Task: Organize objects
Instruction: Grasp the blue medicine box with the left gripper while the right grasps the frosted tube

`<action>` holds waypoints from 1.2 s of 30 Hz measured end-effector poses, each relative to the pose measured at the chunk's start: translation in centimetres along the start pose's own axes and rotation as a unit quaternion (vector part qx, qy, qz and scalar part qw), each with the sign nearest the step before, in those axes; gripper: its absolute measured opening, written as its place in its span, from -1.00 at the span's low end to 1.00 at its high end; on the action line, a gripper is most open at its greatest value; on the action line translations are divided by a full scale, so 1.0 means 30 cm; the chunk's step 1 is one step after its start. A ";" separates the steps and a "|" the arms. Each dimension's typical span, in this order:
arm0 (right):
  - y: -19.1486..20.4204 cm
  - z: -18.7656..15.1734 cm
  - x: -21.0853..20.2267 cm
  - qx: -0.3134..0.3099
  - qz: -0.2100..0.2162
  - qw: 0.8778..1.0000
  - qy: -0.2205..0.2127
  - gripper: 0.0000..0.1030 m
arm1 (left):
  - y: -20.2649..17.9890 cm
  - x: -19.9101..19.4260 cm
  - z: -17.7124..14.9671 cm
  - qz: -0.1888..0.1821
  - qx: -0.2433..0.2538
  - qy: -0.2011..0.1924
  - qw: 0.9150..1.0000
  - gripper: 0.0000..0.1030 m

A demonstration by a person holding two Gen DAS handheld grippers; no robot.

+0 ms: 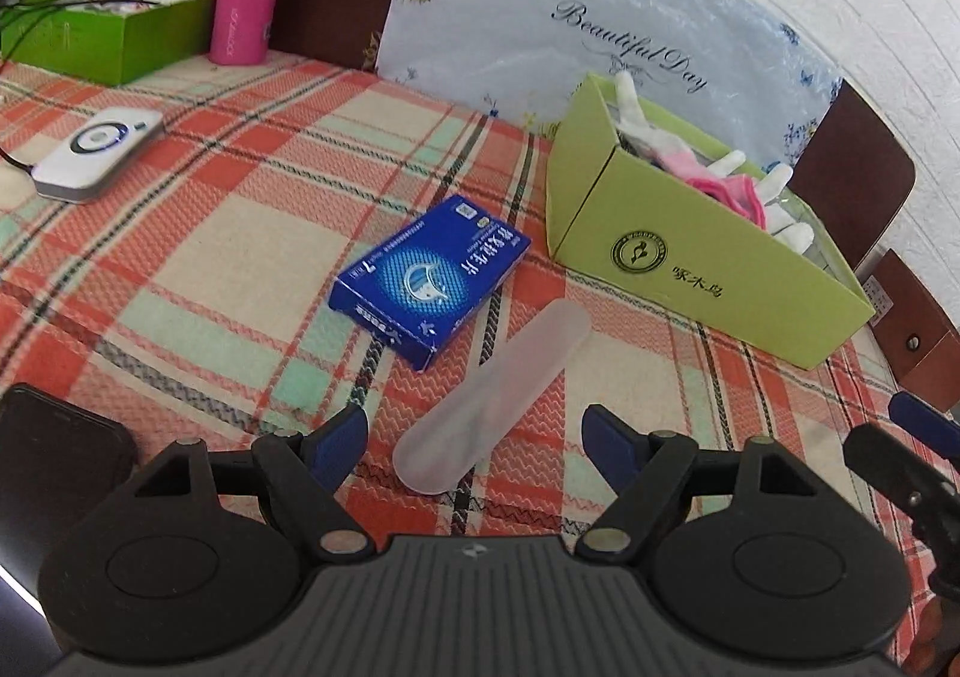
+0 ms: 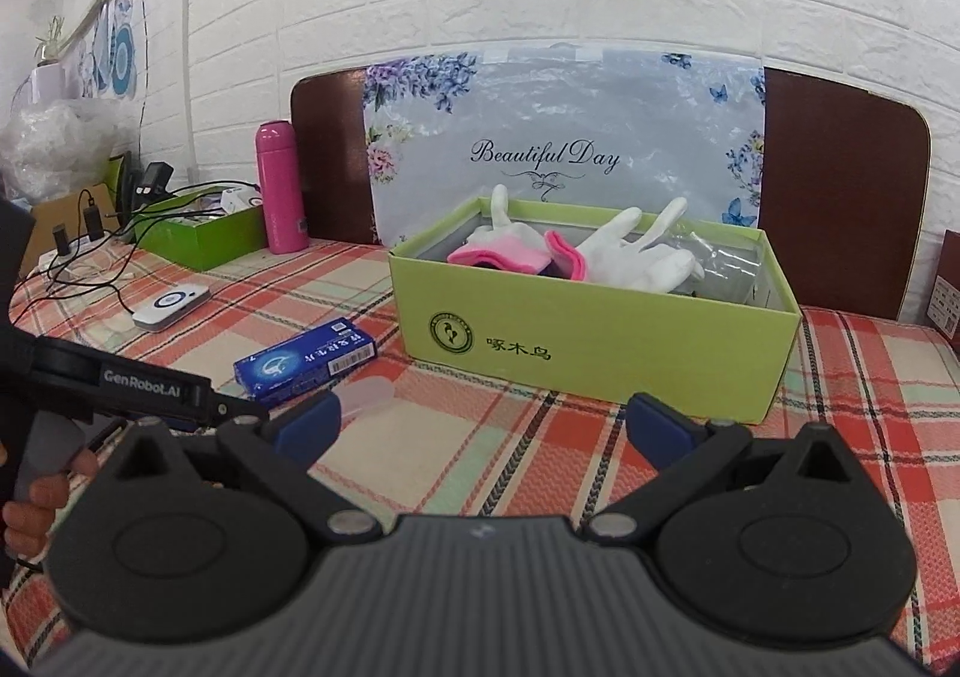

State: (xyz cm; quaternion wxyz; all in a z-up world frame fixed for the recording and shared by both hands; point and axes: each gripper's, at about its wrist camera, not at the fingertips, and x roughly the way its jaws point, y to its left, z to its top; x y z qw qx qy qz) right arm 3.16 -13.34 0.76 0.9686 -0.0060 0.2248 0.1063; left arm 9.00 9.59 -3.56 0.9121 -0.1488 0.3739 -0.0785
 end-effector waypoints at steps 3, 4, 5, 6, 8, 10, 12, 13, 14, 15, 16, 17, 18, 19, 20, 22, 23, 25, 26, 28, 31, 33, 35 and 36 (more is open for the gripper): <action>-0.009 -0.008 0.009 0.005 -0.006 1.000 0.007 1.00 | -0.016 0.021 0.001 -0.008 -0.007 0.000 1.000 0.58; -0.012 -0.010 0.012 0.007 -0.009 1.000 0.009 1.00 | -0.026 0.028 0.000 -0.022 -0.008 0.005 1.000 0.58; -0.014 -0.012 0.015 0.010 -0.011 1.000 0.012 1.00 | -0.041 0.033 -0.003 -0.045 -0.007 0.013 0.999 0.57; -0.017 -0.014 0.020 0.013 -0.011 1.000 0.015 1.00 | -0.056 0.037 -0.008 -0.076 -0.002 0.022 0.997 0.57; -0.020 -0.018 0.030 0.016 -0.013 1.000 0.021 1.00 | -0.089 0.030 -0.013 -0.112 0.016 0.033 0.993 0.57; -0.017 -0.023 0.038 0.013 -0.014 0.999 0.027 1.00 | -0.108 -0.007 -0.010 -0.105 0.032 0.009 0.994 0.57; -0.011 -0.026 0.046 0.008 -0.013 0.999 0.033 1.00 | -0.102 -0.041 0.013 -0.085 0.040 -0.023 0.995 0.57; -0.005 -0.026 0.053 0.006 -0.011 0.999 0.036 1.00 | -0.092 -0.052 0.027 -0.073 0.039 -0.036 0.996 0.57; 0.004 -0.023 0.063 0.004 -0.007 0.999 0.038 1.00 | -0.080 -0.057 0.041 -0.058 0.036 -0.046 0.997 0.58; 0.014 -0.022 0.074 0.001 -0.002 0.999 0.040 1.00 | -0.068 -0.056 0.059 -0.040 0.032 -0.053 0.997 0.58; 0.032 -0.018 0.089 -0.005 0.004 0.999 0.042 1.00 | -0.056 -0.052 0.072 -0.024 0.029 -0.058 0.998 0.58; 0.053 -0.016 0.106 -0.012 0.010 0.999 0.044 1.00 | -0.043 -0.044 0.088 -0.011 0.024 -0.063 0.998 0.58; 0.077 -0.014 0.123 -0.021 0.017 0.999 0.048 1.00 | -0.031 -0.033 0.099 -0.001 0.021 -0.066 0.998 0.58; 0.101 -0.015 0.142 -0.029 0.026 0.998 0.053 1.00 | -0.019 -0.021 0.110 0.008 0.020 -0.067 0.998 0.58; 0.129 -0.017 0.164 -0.037 0.034 0.997 0.060 1.00 | -0.010 -0.007 0.120 0.018 0.020 -0.066 0.997 0.58; 0.183 -0.028 0.204 -0.048 0.046 0.995 0.076 1.00 | 0.002 0.026 0.137 0.033 0.026 -0.057 0.998 0.58; 0.212 -0.037 0.224 -0.057 0.054 0.993 0.083 1.00 | 0.005 0.038 0.144 0.035 0.029 -0.052 0.998 0.58; 0.258 -0.051 0.257 -0.071 0.061 0.991 0.092 0.98 | 0.005 0.063 0.154 0.033 0.034 -0.043 0.998 0.58; 0.272 -0.056 0.273 -0.073 0.064 0.991 0.096 0.93 | 0.003 0.072 0.159 0.029 0.038 -0.039 0.998 0.59; 0.279 -0.061 0.304 -0.064 0.067 0.990 0.106 0.84 | -0.004 0.095 0.163 0.025 0.051 -0.033 0.998 0.59; 0.263 -0.068 0.343 -0.046 0.062 0.989 0.123 0.66 | -0.023 0.134 0.167 0.035 0.081 -0.035 0.996 0.62; 0.240 -0.072 0.356 -0.034 0.053 0.990 0.127 0.49 | -0.036 0.157 0.169 0.048 0.099 -0.035 0.993 0.67; 0.227 -0.072 0.350 -0.044 0.044 0.990 0.124 -0.01 | -0.035 0.189 0.176 0.051 0.096 -0.014 0.994 0.67; 0.218 -0.071 0.342 -0.050 0.037 0.991 0.122 -0.14 | -0.031 0.204 0.177 0.048 0.088 -0.001 0.995 0.67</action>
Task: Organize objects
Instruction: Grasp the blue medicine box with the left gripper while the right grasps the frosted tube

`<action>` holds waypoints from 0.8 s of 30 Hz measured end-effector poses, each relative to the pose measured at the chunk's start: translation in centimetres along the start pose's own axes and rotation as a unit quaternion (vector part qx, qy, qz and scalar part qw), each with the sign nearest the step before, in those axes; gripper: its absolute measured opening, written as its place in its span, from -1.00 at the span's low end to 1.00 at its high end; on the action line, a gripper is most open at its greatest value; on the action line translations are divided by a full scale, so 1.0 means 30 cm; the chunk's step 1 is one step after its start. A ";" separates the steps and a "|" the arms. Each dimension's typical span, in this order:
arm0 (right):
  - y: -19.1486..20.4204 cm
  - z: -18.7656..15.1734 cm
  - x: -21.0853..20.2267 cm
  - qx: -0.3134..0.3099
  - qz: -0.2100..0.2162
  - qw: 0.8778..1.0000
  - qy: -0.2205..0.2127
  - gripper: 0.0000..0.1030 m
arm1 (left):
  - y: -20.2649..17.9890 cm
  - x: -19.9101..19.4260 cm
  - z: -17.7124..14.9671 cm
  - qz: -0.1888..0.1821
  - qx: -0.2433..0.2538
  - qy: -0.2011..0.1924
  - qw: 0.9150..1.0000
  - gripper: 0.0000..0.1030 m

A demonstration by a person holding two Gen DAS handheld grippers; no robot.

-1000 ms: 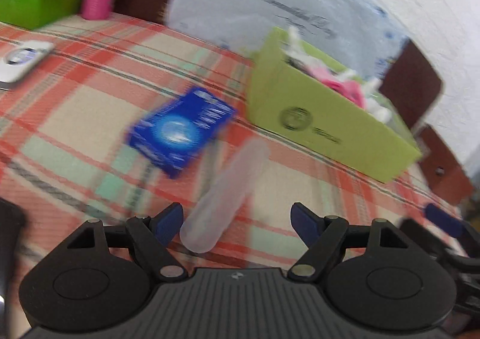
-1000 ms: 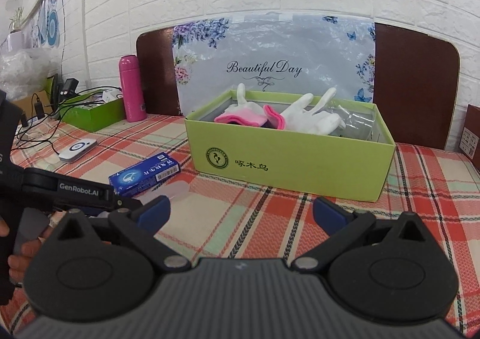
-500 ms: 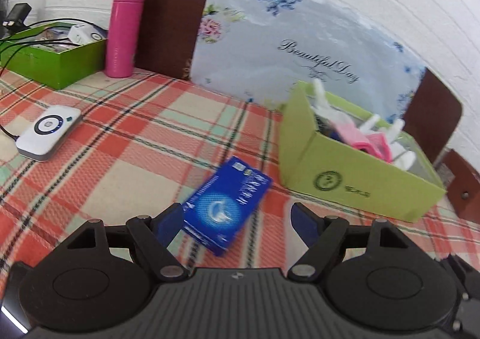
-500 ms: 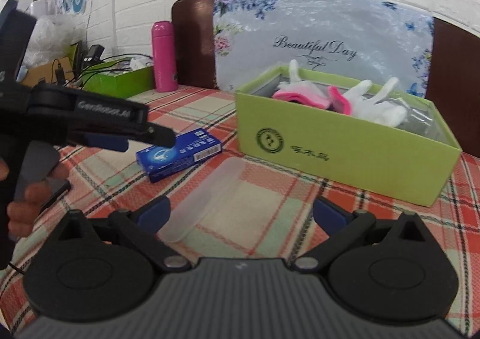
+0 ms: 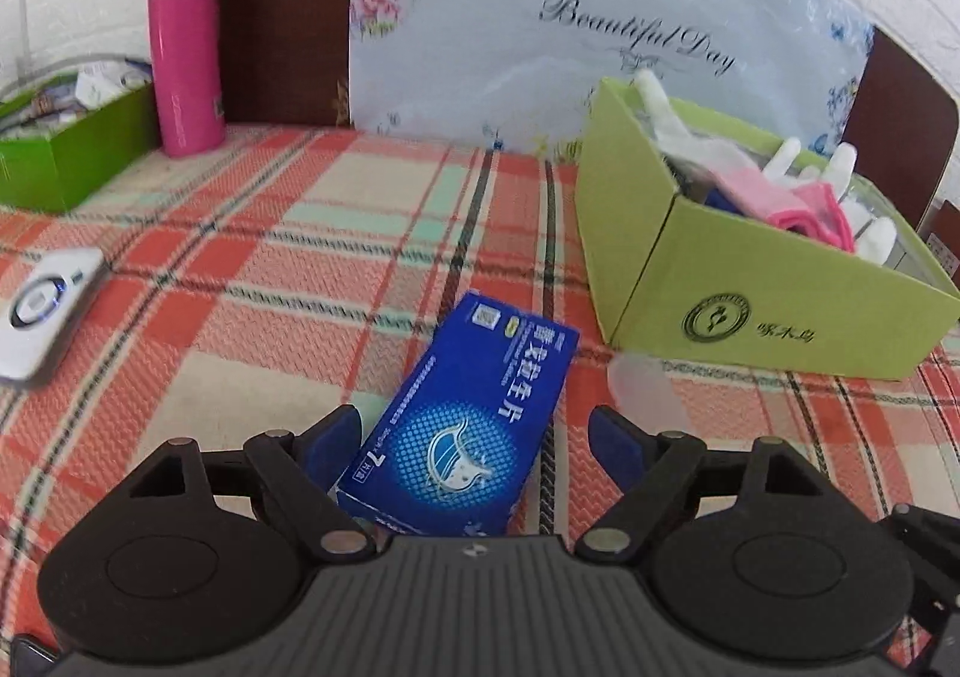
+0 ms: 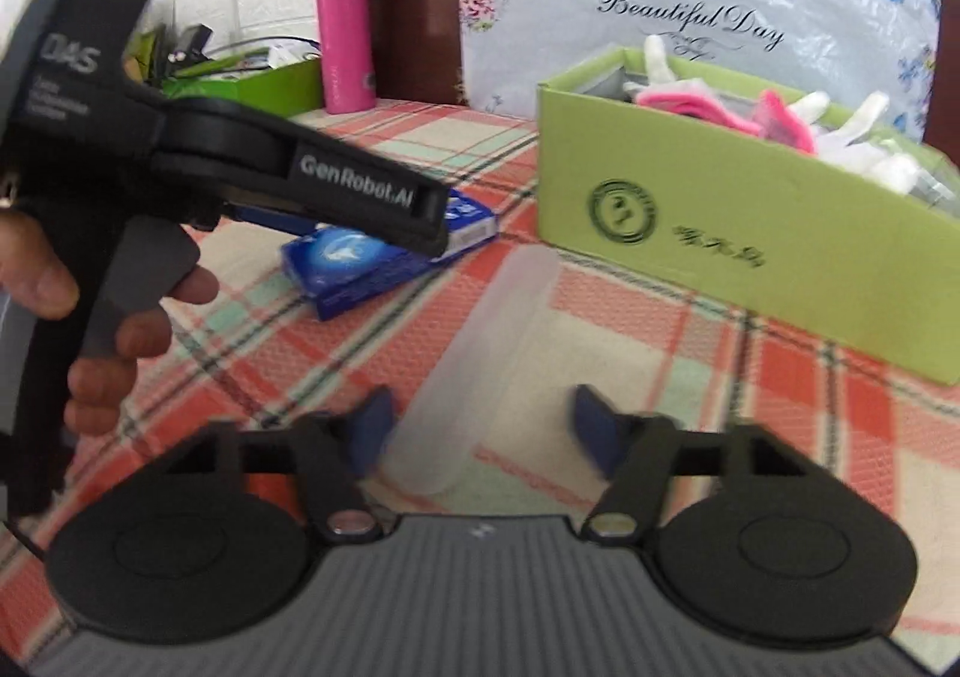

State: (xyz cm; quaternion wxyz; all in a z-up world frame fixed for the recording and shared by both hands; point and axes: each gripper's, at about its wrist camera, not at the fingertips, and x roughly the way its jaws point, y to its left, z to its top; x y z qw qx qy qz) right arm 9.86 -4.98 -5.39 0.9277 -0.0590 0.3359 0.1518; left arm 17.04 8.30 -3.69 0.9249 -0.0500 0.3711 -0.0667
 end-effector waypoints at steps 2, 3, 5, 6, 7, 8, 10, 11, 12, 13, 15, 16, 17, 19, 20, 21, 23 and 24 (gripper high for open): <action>-0.030 -0.004 -0.014 0.001 -0.003 1.000 0.002 -0.45 | -0.002 0.008 -0.009 0.000 -0.005 -0.001 1.000 0.67; -0.048 -0.008 -0.025 0.004 -0.003 1.000 0.003 -0.47 | -0.008 0.007 -0.015 -0.001 0.000 -0.003 1.000 0.67; -0.086 -0.025 -0.052 0.007 -0.010 1.000 0.002 -0.48 | -0.027 0.005 -0.027 0.001 0.017 -0.001 1.000 0.58; -0.105 -0.036 -0.069 0.006 -0.014 1.000 0.002 -0.48 | -0.040 0.002 -0.035 0.006 0.031 0.000 1.000 0.50; -0.124 -0.048 -0.086 0.004 -0.018 1.000 0.001 -0.48 | -0.053 -0.001 -0.042 0.010 0.046 0.000 0.999 0.39; -0.142 -0.062 -0.104 0.002 -0.024 1.000 0.001 -0.48 | -0.067 -0.003 -0.046 0.011 0.060 0.002 0.998 0.25; -0.178 -0.095 -0.149 -0.002 -0.034 0.999 0.001 -0.48 | -0.089 -0.017 -0.055 -0.002 0.078 0.008 0.997 0.14; -0.197 -0.111 -0.172 -0.001 -0.038 0.999 0.002 -0.48 | -0.098 -0.024 -0.059 -0.011 0.080 0.013 0.997 0.14; -0.216 -0.128 -0.193 0.000 -0.042 0.999 0.002 -0.48 | -0.109 -0.032 -0.063 -0.017 0.084 0.017 0.996 0.14; -0.235 -0.145 -0.213 0.004 -0.046 0.999 0.003 -0.48 | -0.128 -0.041 -0.071 -0.020 0.091 0.021 0.995 0.14; -0.275 -0.175 -0.254 0.015 -0.054 0.998 0.004 -0.48 | -0.160 -0.057 -0.085 -0.028 0.101 0.026 0.994 0.14; -0.292 -0.188 -0.271 0.022 -0.058 0.998 0.004 -0.48 | -0.178 -0.064 -0.095 -0.037 0.104 0.027 0.994 0.14; -0.310 -0.195 -0.282 0.028 -0.061 0.998 0.005 -0.48 | -0.195 -0.071 -0.101 -0.045 0.105 0.027 0.993 0.14; -0.337 -0.213 -0.308 0.037 -0.065 0.997 0.005 -0.47 | -0.222 -0.077 -0.110 -0.047 0.108 0.026 0.993 0.15; -0.345 -0.216 -0.314 0.039 -0.067 0.997 0.005 -0.47 | -0.234 -0.076 -0.112 -0.045 0.108 0.024 0.993 0.15; -0.350 -0.219 -0.319 0.039 -0.070 0.997 0.005 -0.47 | -0.244 -0.073 -0.112 -0.041 0.107 0.024 0.993 0.16; -0.351 -0.221 -0.327 0.036 -0.072 0.997 0.004 -0.43 | -0.253 -0.065 -0.112 -0.034 0.104 0.026 0.994 0.25; -0.349 -0.221 -0.330 0.035 -0.073 0.997 0.004 -0.41 | -0.253 -0.061 -0.112 -0.030 0.102 0.026 0.994 0.25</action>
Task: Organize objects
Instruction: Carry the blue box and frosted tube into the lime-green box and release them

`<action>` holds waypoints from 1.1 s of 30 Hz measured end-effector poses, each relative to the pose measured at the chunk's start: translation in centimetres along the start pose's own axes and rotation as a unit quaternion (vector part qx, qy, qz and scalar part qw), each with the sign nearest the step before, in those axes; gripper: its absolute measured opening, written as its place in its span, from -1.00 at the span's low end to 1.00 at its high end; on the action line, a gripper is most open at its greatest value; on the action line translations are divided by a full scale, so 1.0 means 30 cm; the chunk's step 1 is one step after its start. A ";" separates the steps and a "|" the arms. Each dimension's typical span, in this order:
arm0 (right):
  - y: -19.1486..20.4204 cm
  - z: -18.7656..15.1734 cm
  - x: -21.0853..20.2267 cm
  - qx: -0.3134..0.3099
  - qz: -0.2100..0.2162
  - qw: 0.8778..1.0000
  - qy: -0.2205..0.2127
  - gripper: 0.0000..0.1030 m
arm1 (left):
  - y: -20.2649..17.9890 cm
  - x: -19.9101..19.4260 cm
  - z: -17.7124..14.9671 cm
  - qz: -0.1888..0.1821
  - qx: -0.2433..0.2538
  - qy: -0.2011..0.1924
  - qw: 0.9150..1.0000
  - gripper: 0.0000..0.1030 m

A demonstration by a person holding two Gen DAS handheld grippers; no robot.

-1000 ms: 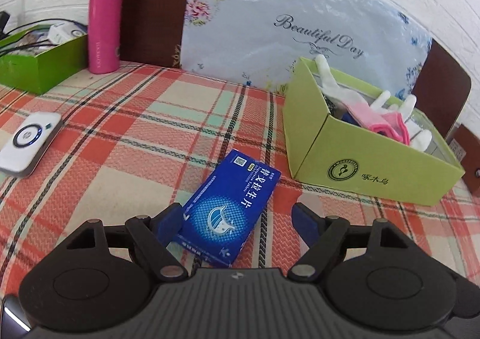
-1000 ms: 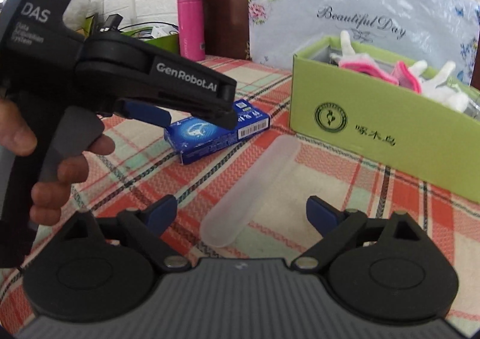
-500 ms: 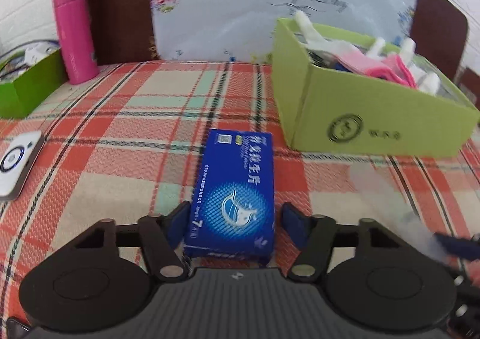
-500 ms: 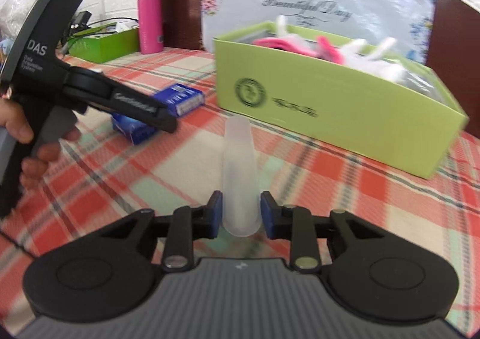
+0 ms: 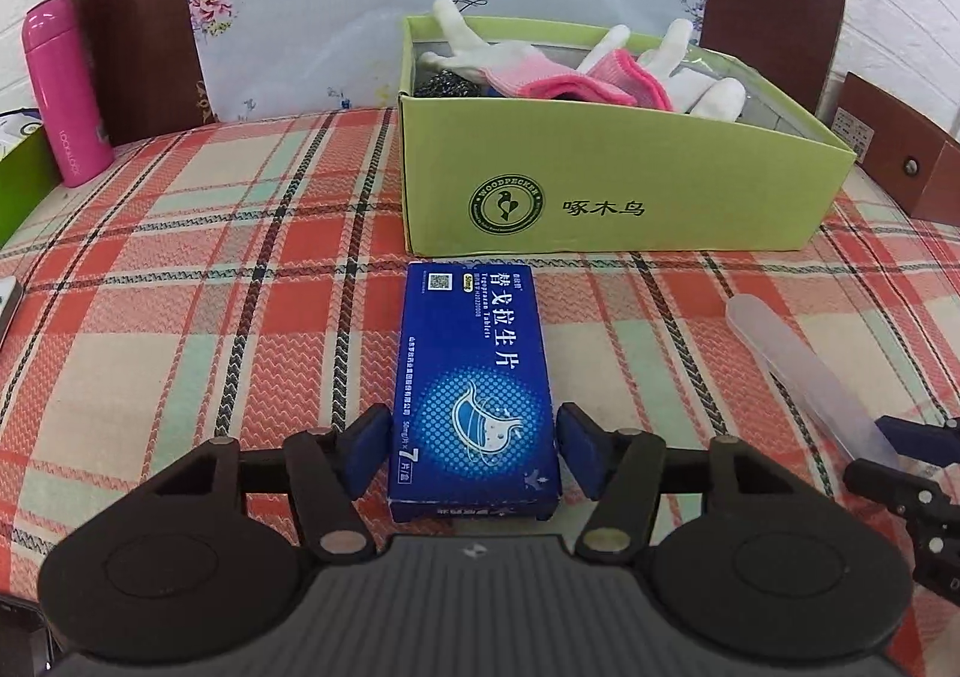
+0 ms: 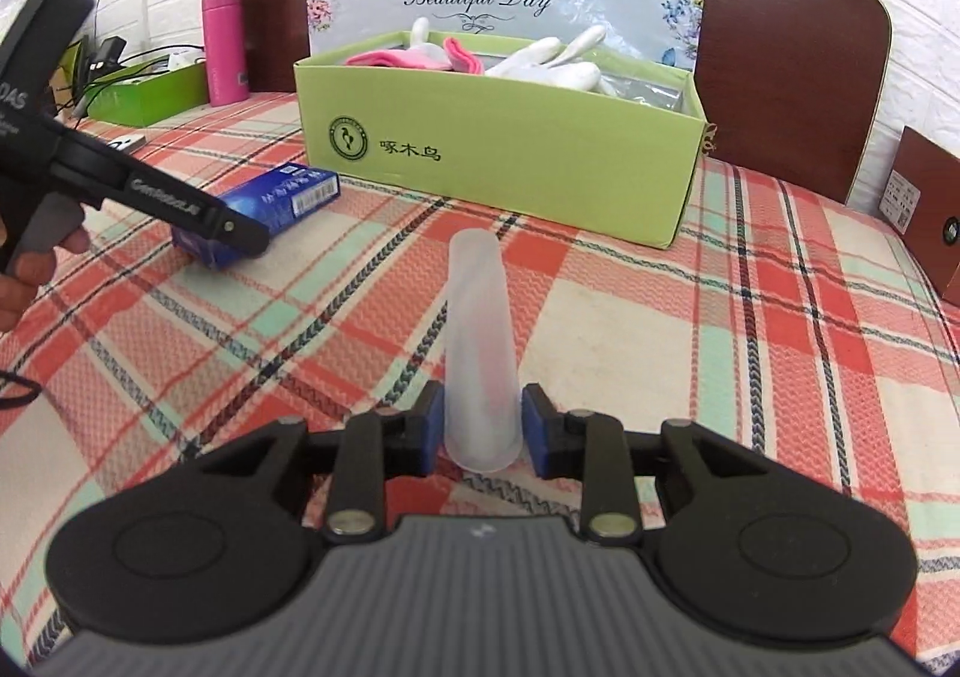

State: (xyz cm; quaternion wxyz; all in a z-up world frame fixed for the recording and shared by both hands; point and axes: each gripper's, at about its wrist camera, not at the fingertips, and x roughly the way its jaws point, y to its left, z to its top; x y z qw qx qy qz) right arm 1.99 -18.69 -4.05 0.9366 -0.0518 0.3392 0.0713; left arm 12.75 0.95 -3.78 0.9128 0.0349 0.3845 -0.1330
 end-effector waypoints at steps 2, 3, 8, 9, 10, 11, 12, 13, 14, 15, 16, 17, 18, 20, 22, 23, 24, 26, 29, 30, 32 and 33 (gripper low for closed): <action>0.005 0.003 0.002 -0.001 -0.002 1.000 -0.002 -0.30 | 0.005 0.003 -0.002 0.002 -0.003 -0.003 1.000 0.22; 0.006 0.006 0.005 -0.001 -0.002 1.000 -0.002 -0.26 | 0.008 0.002 -0.002 -0.001 -0.004 -0.002 1.000 0.19; 0.009 0.021 0.035 0.007 0.003 1.000 -0.004 -0.13 | -0.001 0.020 0.020 0.012 -0.008 0.000 1.000 0.23; 0.008 0.027 0.043 0.009 0.004 1.000 -0.004 -0.13 | -0.005 0.031 0.027 0.016 -0.011 0.002 1.000 0.29; 0.008 0.033 0.051 0.012 0.005 1.000 -0.004 -0.13 | -0.009 0.040 0.033 0.019 -0.015 0.003 1.000 0.40; 0.007 0.039 0.058 0.014 0.006 1.000 -0.004 -0.13 | -0.015 0.047 0.038 0.022 -0.015 0.002 1.000 0.44; 0.005 0.045 0.066 0.018 0.005 1.000 -0.004 -0.13 | -0.022 0.054 0.042 0.027 -0.014 0.000 1.000 0.45; 0.004 0.050 0.073 0.021 0.006 1.000 -0.004 -0.12 | -0.029 0.061 0.046 0.030 -0.012 -0.001 0.999 0.49; 0.002 0.053 0.081 0.026 0.007 1.000 -0.003 -0.12 | -0.033 0.065 0.049 0.033 -0.011 -0.003 0.999 0.49; 0.001 0.055 0.088 0.030 0.008 1.000 -0.003 -0.12 | -0.036 0.067 0.049 0.033 -0.009 -0.006 0.999 0.49; 0.002 0.055 0.093 0.030 0.009 0.999 -0.004 -0.13 | -0.038 0.067 0.048 0.031 -0.009 -0.008 0.999 0.45; 0.005 0.054 0.095 0.028 0.010 1.000 -0.005 -0.20 | -0.038 0.064 0.045 0.027 -0.009 -0.010 1.000 0.28; 0.007 0.053 0.094 0.027 0.012 1.000 -0.006 -0.25 | -0.040 0.058 0.044 0.020 -0.007 -0.013 1.000 0.14; 0.016 0.051 0.088 0.020 0.016 1.000 -0.006 -0.47 | -0.049 0.047 0.042 0.008 0.004 -0.009 1.000 0.13; 0.033 0.050 0.080 0.012 0.016 1.000 -0.006 -0.48 | -0.058 0.028 0.032 -0.004 0.010 -0.008 1.000 0.13; 0.037 0.050 0.075 0.012 0.021 1.000 -0.006 -0.48 | -0.062 0.016 0.026 -0.010 0.010 -0.008 1.000 0.13; 0.040 0.050 0.068 0.016 0.032 0.999 -0.007 -0.48 | -0.066 0.002 0.020 -0.016 0.009 -0.009 1.000 0.13; 0.044 0.049 0.048 0.026 0.052 0.998 -0.012 -0.48 | -0.071 -0.031 0.013 -0.028 0.010 -0.014 0.999 0.13; 0.045 0.062 0.009 0.035 0.066 0.997 -0.031 -0.48 | -0.078 -0.100 0.019 -0.046 0.011 -0.036 0.998 0.13; 0.043 0.071 -0.004 0.038 0.069 0.996 -0.038 -0.48 | -0.081 -0.124 0.026 -0.052 0.011 -0.044 0.998 0.13; 0.032 0.093 -0.033 0.047 0.072 0.995 -0.055 -0.48 | -0.086 -0.167 0.048 -0.061 0.009 -0.063 0.996 0.13; 0.023 0.105 -0.045 0.052 0.073 0.994 -0.063 -0.48 | -0.090 -0.188 0.063 -0.066 0.007 -0.073 0.995 0.13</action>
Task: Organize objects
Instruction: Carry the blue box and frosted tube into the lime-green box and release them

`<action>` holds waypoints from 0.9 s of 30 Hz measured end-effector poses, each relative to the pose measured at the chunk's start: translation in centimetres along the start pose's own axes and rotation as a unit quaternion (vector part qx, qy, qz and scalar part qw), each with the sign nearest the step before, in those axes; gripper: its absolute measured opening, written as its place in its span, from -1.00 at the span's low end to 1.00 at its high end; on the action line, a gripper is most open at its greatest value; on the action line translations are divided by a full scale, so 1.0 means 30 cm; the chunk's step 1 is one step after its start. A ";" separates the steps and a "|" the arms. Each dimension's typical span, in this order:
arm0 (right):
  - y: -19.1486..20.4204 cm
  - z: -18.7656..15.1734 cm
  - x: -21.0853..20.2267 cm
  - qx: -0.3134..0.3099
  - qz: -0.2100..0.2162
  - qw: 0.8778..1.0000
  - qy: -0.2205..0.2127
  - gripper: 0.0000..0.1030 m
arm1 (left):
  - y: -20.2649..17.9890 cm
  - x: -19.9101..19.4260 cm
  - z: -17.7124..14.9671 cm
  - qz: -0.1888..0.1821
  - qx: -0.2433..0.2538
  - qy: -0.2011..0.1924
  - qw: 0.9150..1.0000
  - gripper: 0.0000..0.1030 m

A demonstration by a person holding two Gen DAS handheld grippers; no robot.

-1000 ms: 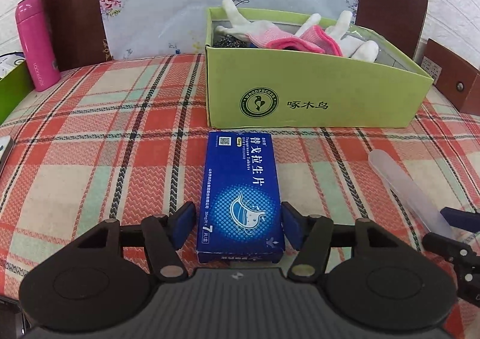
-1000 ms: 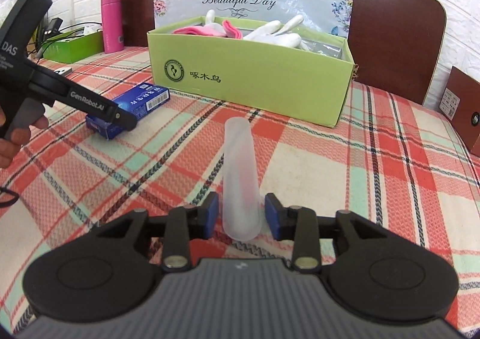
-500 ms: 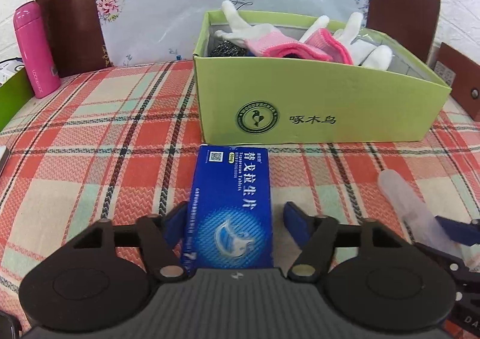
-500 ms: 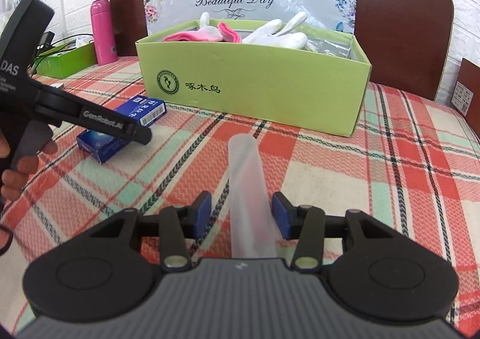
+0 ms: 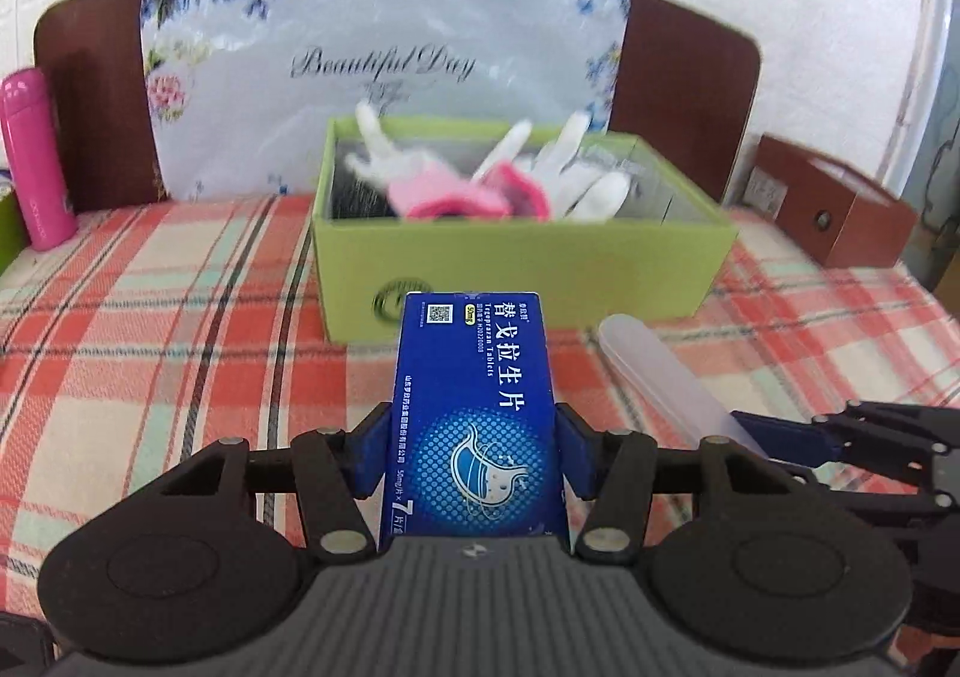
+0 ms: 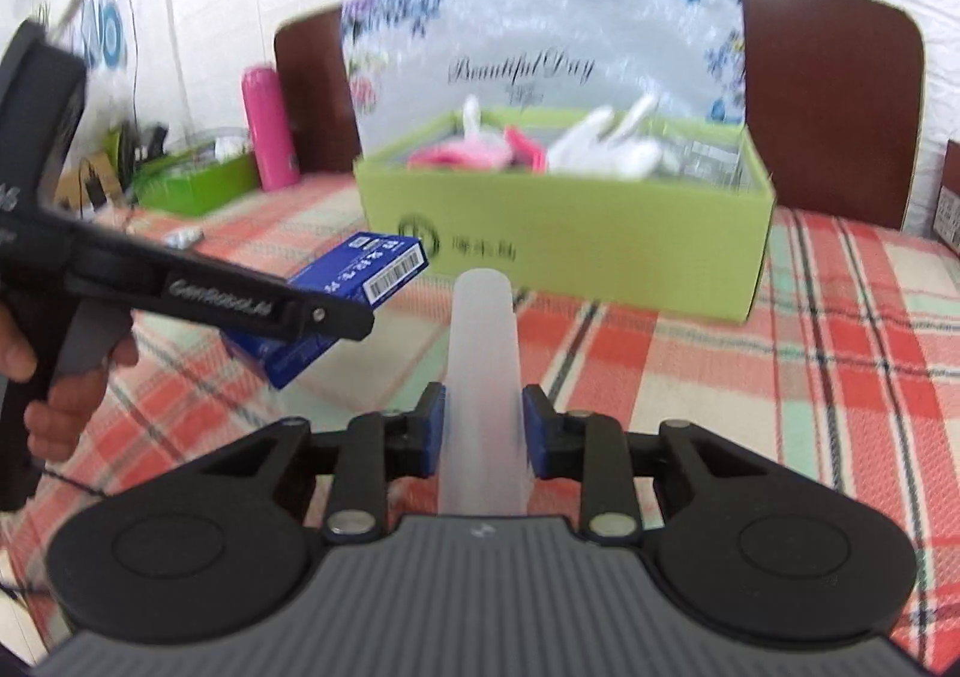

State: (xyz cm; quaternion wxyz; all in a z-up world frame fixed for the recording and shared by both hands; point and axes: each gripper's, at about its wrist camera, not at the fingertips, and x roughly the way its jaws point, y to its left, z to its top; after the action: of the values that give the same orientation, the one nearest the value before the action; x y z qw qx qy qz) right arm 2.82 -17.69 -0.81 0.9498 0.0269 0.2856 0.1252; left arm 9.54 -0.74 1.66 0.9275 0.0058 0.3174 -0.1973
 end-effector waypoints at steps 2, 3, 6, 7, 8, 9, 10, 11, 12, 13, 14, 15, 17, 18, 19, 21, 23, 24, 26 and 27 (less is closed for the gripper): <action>-0.011 0.031 -0.025 0.010 0.005 1.000 -0.020 -0.48 | -0.009 -0.024 0.042 -0.009 -0.007 -0.021 1.000 0.13; -0.017 0.048 -0.034 0.014 0.006 0.999 -0.030 -0.48 | -0.013 -0.031 0.065 -0.014 -0.012 -0.030 0.999 0.13; -0.037 0.111 -0.044 0.011 0.001 0.998 -0.054 -0.48 | -0.031 -0.035 0.143 -0.019 -0.023 -0.053 0.998 0.13; -0.043 0.134 -0.041 0.009 -0.006 0.998 -0.060 -0.48 | -0.039 -0.033 0.166 -0.018 -0.022 -0.061 0.998 0.13; -0.050 0.156 -0.037 0.008 -0.011 0.998 -0.066 -0.48 | -0.046 -0.028 0.191 -0.017 -0.020 -0.068 0.997 0.13; -0.057 0.177 -0.033 0.006 -0.014 0.997 -0.073 -0.48 | -0.050 -0.021 0.217 -0.018 -0.021 -0.074 0.997 0.13; -0.065 0.198 -0.027 0.005 -0.018 0.997 -0.080 -0.48 | -0.048 -0.012 0.242 -0.023 -0.026 -0.077 0.996 0.13; -0.073 0.217 -0.020 0.005 -0.023 0.996 -0.085 -0.48 | -0.046 0.001 0.266 -0.028 -0.035 -0.077 0.996 0.13; -0.084 0.240 -0.012 0.006 -0.027 0.995 -0.092 -0.48 | -0.042 0.014 0.289 -0.031 -0.044 -0.078 0.995 0.13; -0.094 0.259 -0.001 0.007 -0.030 0.995 -0.098 -0.48 | -0.041 0.027 0.308 -0.032 -0.049 -0.081 0.995 0.13; -0.105 0.278 0.012 0.007 -0.033 0.994 -0.103 -0.48 | -0.040 0.041 0.327 -0.031 -0.054 -0.085 0.994 0.13; -0.115 0.295 0.026 0.007 -0.037 0.994 -0.106 -0.48 | -0.039 0.055 0.345 -0.029 -0.057 -0.089 0.994 0.13; -0.137 0.325 0.062 0.006 -0.041 0.993 -0.111 -0.48 | -0.039 0.087 0.376 -0.026 -0.063 -0.091 0.994 0.13; -0.148 0.338 0.081 0.005 -0.043 0.993 -0.112 -0.48 | -0.039 0.103 0.391 -0.025 -0.065 -0.091 0.993 0.13; -0.157 0.351 0.102 0.003 -0.045 0.993 -0.113 -0.48 | -0.038 0.117 0.404 -0.025 -0.066 -0.091 0.993 0.13; -0.173 0.375 0.145 -0.002 -0.050 0.992 -0.114 -0.48 | -0.036 0.146 0.424 -0.022 -0.065 -0.092 0.993 0.13; -0.186 0.396 0.185 -0.006 -0.051 0.992 -0.117 -0.48 | -0.032 0.172 0.440 -0.021 -0.066 -0.092 0.993 0.14; -0.191 0.406 0.205 -0.007 -0.050 0.992 -0.118 -0.48 | -0.024 0.188 0.450 -0.021 -0.069 -0.092 0.993 0.14; -0.197 0.421 0.245 -0.009 -0.050 0.992 -0.119 -0.48 | -0.012 0.218 0.458 -0.021 -0.075 -0.093 0.993 0.14; -0.198 0.425 0.267 -0.012 -0.051 0.991 -0.120 -0.48 | -0.005 0.235 0.455 -0.019 -0.077 -0.095 0.992 0.15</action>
State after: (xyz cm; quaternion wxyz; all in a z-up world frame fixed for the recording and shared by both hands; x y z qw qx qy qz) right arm 17.59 -21.14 4.83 0.9825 0.0153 0.1693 0.0760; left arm 22.58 -5.30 8.42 0.9471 -0.0909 0.2424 -0.1896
